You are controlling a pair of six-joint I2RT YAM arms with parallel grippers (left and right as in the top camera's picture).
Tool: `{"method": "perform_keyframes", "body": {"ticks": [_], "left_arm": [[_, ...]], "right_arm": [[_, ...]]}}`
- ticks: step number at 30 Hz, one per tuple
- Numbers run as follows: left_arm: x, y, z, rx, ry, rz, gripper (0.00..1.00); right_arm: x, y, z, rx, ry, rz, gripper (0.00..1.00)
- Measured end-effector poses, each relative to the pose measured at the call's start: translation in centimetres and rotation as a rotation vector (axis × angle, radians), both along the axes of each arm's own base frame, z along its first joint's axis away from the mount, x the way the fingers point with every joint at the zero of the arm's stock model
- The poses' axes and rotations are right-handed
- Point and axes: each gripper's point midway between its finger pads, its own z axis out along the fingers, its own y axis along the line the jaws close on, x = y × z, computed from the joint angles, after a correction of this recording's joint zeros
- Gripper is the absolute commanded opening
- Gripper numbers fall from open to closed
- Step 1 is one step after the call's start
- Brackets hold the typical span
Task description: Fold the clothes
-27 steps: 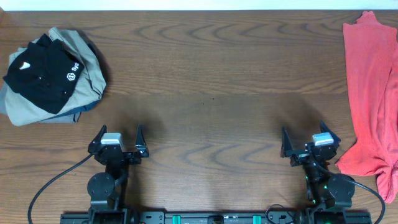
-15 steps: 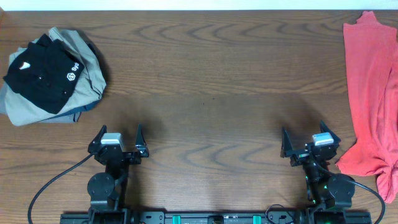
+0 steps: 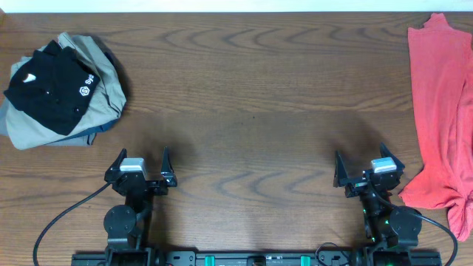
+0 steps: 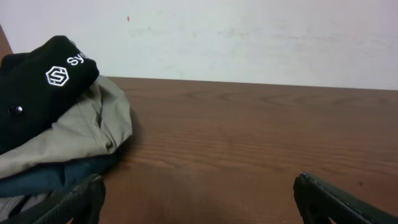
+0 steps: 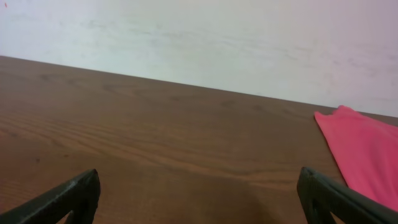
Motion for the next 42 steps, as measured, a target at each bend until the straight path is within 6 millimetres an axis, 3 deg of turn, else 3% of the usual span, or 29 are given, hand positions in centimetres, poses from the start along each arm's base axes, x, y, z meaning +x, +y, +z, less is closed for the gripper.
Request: {"method": "perform_keyframes", "body": {"ticks": [35,42], "left_arm": [[0.0,0.0,0.0,0.000,0.000,0.000,0.98],[0.0,0.0,0.0,-0.057,0.002,0.006,0.98]], "right_arm": [[0.0,0.0,0.0,0.000,-0.001,0.001,0.99],[0.0,0.0,3.1,-0.003,-0.130,0.001,0.99]]}}
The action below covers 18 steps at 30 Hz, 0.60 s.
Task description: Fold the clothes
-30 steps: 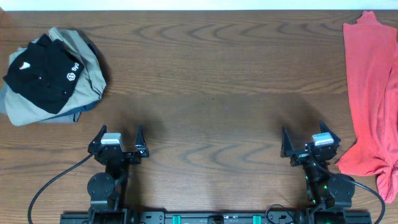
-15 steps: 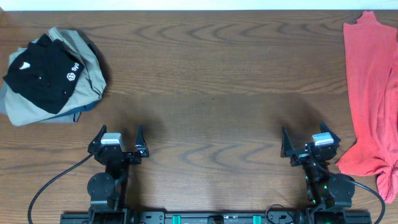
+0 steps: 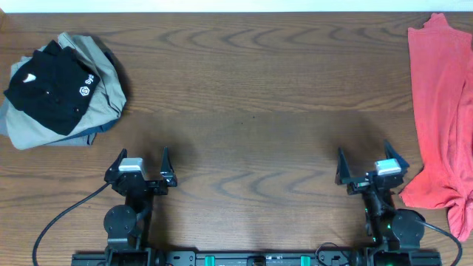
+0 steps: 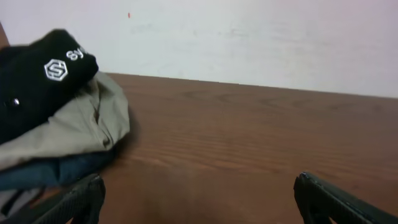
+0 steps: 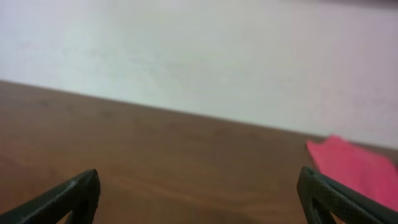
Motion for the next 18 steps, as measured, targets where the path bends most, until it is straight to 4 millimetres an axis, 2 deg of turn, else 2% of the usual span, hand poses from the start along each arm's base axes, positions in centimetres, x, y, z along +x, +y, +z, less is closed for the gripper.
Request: {"method": "perform_keyframes", "body": {"ticks": [3,7,10,16,18], "left_arm": [[-0.1,0.0,0.2,-0.051,0.008,0.005,0.98],[-0.2,-0.2,0.1,-0.089,0.048,0.002,0.98],[-0.3,-0.4,0.9,-0.103,0.093,-0.006,0.98],[-0.7,-0.5,2.1,-0.108,0.300,-0.001,0.98],[-0.7,-0.5,2.3,-0.108,0.374,0.001,0.98]], "right_arm": [[0.0,-0.1,0.3,0.019,-0.007,-0.002,0.99],[0.1,-0.8,-1.8,0.063,0.102,-0.044,0.99],[-0.4,-1.7,-3.1,0.076,0.214,-0.102,0.99],[-1.3,-3.8,-2.5,0.068,0.381,-0.232,0.99],[-1.2,-4.3,-2.8,0.059,0.457,-0.267,0.99]]}}
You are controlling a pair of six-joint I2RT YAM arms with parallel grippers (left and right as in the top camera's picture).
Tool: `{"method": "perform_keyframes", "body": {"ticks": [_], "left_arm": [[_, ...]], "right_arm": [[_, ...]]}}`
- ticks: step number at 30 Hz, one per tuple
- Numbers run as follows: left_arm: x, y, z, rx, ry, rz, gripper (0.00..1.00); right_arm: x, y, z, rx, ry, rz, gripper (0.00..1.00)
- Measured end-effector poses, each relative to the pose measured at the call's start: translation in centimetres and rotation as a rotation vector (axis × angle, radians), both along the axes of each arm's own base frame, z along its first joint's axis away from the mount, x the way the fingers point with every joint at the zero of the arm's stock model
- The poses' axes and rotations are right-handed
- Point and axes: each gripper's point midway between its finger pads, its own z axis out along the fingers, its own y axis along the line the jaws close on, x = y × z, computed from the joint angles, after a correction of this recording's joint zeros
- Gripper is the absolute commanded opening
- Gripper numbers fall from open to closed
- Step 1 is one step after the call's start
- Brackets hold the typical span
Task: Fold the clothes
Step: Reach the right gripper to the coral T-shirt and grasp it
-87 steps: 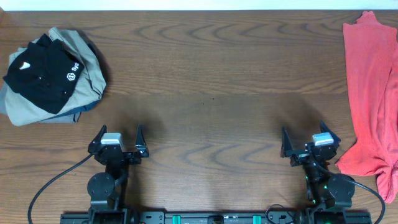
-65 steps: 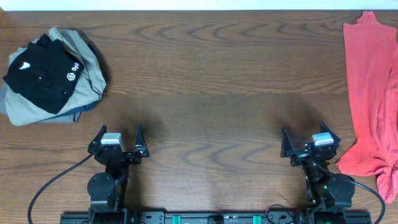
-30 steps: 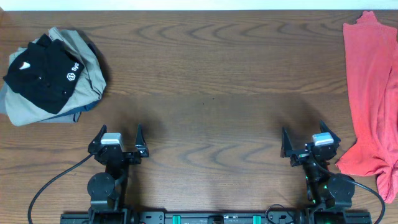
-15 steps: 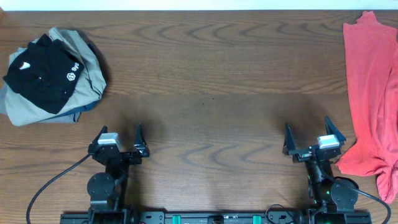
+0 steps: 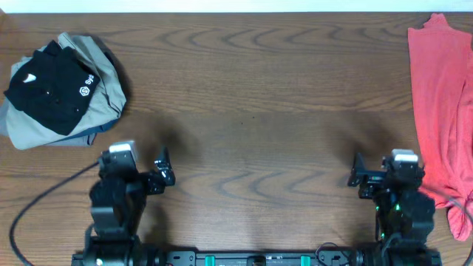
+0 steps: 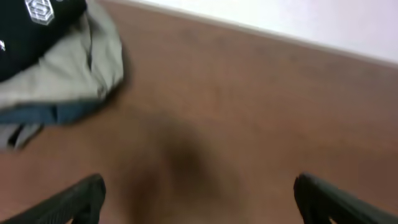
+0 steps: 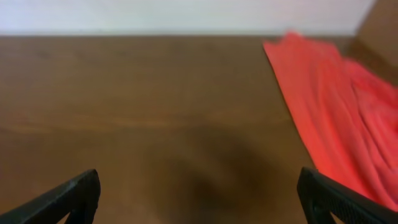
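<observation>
A pile of clothes [image 5: 63,89], black garment with a white logo on top of tan and dark blue ones, lies at the table's far left; its tan edge [image 6: 68,74] shows in the left wrist view. A red garment [image 5: 443,111] lies spread along the right edge and shows as red cloth [image 7: 329,106] in the right wrist view. My left gripper [image 5: 137,177] hovers open near the front left, nothing between its fingers. Near the front right, my right gripper [image 5: 384,177] is open and empty, just left of the red garment.
The brown wooden table [image 5: 251,111] stretches bare between the two lots of clothes. A pale wall runs behind the far edge. The arm bases and a black cable [image 5: 44,214] sit along the front edge.
Both arms have lifted from their rest pose and tilted down toward the table. The right gripper now sits further right, closer to the red garment. Both stay open.
Both grippers rested open at the front edge, looking level across the table. Shortly after, the right one had shifted slightly. Now both are raised and pitched down, the clothes untouched where they lay.
</observation>
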Motion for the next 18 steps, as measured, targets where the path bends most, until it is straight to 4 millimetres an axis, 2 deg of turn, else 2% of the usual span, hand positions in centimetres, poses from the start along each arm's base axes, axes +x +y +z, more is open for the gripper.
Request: {"method": "perform_keyframes", "body": {"ticks": [5,9,15,18], "left_arm": [[0.4,0.0,-0.1,0.002,0.161,-0.001,0.98],[0.7,0.0,-0.5,0.002,0.257,0.000,0.98],[0.3,0.0,-1.6,0.003,0.325,0.000,0.98],[0.0,0.0,-1.8,0.003,0.337,0.000,0.98]], "right_arm": [[1.0,-1.1,-2.4,-0.023,0.243,-0.055,0.99],[2.3,-1.2,-4.4,-0.021,0.416,-0.055,0.99],[4.3,-0.2,-6.0,0.047,0.518,-0.029,0.99],[3.7,-2.2,-7.8,0.073,0.591,-0.177,0.99]]}}
